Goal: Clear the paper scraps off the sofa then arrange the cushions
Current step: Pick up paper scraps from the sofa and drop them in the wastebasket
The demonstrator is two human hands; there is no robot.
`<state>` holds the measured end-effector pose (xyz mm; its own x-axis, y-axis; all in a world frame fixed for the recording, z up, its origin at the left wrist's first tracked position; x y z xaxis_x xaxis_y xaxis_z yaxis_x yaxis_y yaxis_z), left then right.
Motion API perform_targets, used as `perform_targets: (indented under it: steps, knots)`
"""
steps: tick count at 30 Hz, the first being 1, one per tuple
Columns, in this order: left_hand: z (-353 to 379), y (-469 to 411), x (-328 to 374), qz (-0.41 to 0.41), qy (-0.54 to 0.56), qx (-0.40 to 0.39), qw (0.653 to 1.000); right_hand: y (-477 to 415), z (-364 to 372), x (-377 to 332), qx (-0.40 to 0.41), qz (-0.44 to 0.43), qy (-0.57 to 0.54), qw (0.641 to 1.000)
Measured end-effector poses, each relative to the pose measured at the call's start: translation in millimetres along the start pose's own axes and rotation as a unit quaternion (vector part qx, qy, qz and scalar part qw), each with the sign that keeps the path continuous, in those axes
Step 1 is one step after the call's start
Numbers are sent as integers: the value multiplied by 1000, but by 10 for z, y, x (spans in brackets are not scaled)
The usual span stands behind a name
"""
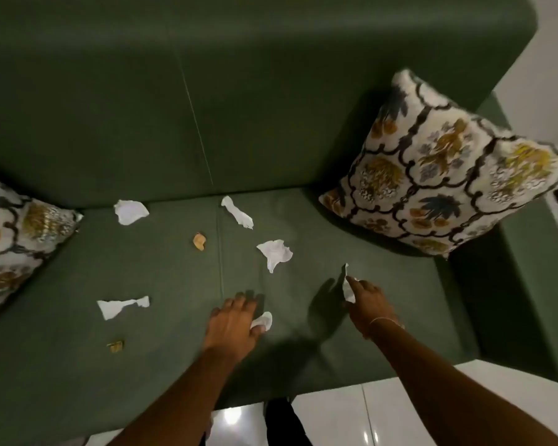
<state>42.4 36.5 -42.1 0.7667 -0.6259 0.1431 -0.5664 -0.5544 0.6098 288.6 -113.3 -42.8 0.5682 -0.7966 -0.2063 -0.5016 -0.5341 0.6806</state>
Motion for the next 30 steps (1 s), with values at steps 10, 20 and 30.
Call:
perform_targets:
  steps: [10,20,30]
  knots:
    - [446,-171,66,8,55,101,993,-404,186,399,183,11,-54,982]
    - [-701,-704,-714,-79,67,274,956,-551,-214,-1054,232,-244,-15,941]
    - [-752,-1395,-1214,-139,117,217,959,-944,386,-1554,103,-216,55,970]
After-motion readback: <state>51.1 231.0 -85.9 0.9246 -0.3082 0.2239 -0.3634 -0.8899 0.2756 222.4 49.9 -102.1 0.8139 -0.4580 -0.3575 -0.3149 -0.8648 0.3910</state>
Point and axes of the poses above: each hand's wrist, its own y-axis away from the middle knuckle, its own z-axis out of the palm, x = y × z, the point moved 7 cm from there along -y, towards the middle knuckle, and after that the axes turned 3 degrees about -z, right-handed, at the moved point
